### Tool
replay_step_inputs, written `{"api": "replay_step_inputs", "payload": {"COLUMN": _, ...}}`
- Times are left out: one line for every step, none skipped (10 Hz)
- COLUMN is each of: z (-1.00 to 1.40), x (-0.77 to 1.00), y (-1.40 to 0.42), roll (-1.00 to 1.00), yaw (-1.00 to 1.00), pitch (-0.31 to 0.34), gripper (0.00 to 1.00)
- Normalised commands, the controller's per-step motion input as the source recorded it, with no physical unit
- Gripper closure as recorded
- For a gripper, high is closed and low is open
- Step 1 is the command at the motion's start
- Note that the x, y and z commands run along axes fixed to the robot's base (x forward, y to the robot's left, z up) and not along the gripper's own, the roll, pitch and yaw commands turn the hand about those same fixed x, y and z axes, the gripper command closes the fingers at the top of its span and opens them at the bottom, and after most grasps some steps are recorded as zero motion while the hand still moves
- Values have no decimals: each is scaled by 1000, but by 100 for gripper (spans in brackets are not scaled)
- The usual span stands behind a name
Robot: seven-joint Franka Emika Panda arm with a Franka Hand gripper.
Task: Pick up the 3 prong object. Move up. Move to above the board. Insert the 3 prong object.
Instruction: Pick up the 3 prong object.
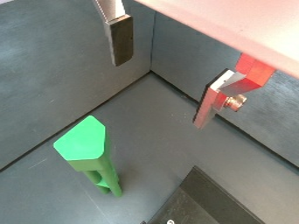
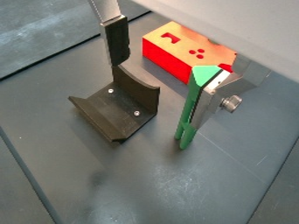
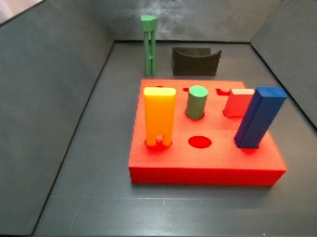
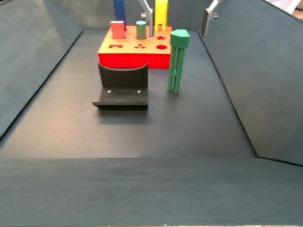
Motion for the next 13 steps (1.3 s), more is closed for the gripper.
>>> {"api": "replay_step_inputs", "payload": {"z": -71, "x": -9, "y": -346, "roll": 186, "yaw": 0, "pitch": -34, "gripper": 0}}
{"api": "replay_step_inputs", "payload": {"z": -200, "x": -329, "y": -657, "roll": 100, "yaw": 200, "pitch": -86, "gripper": 0}}
{"api": "replay_step_inputs", "payload": {"z": -180, "x": -271, "y": -617, "roll": 0, "yaw": 209, "pitch": -33, "gripper": 0}}
{"api": "replay_step_inputs", "payload": {"z": -274, "x": -20, "y": -537, "roll": 0, "yaw": 217, "pitch": -19, "gripper": 0}}
{"api": "replay_step_inputs", "payload": {"z": -297, "x": 0, "y": -334, "roll": 0, "yaw": 209, "pitch": -11, "gripper": 0}}
{"api": "replay_step_inputs", "payload": {"z": -391, "x": -251, "y": -260, "roll": 66, "yaw": 206, "pitch": -107, "gripper": 0}}
{"api": "replay_step_inputs", "payload": {"z": -460, "x": -126, "y": -223, "roll": 89, "yaw": 200, "pitch": -36, "gripper": 0}}
{"api": "replay_step_inputs", "payload": {"z": -414, "x": 0, "y": -223, "roll": 17, "yaw": 109, "pitch": -10, "gripper": 0}}
{"api": "replay_step_inputs", "payload": {"z": -303, "x": 0, "y": -109, "roll": 0, "yaw": 0, "pitch": 0, "gripper": 0}}
{"api": "replay_step_inputs", "payload": {"z": -291, "x": 0, "y": -126, "roll": 0, "yaw": 0, "pitch": 0, "gripper": 0}}
{"api": "replay_step_inputs", "payload": {"z": -357, "x": 0, "y": -126, "roll": 21, "yaw": 0, "pitch": 0, "gripper": 0}}
{"api": "replay_step_inputs", "payload": {"z": -197, "x": -20, "y": -51, "roll": 3, "yaw": 0, "pitch": -16, "gripper": 0}}
{"api": "replay_step_inputs", "payload": {"z": 0, "x": 0, "y": 3, "roll": -20, "yaw": 0, "pitch": -27, "gripper": 0}}
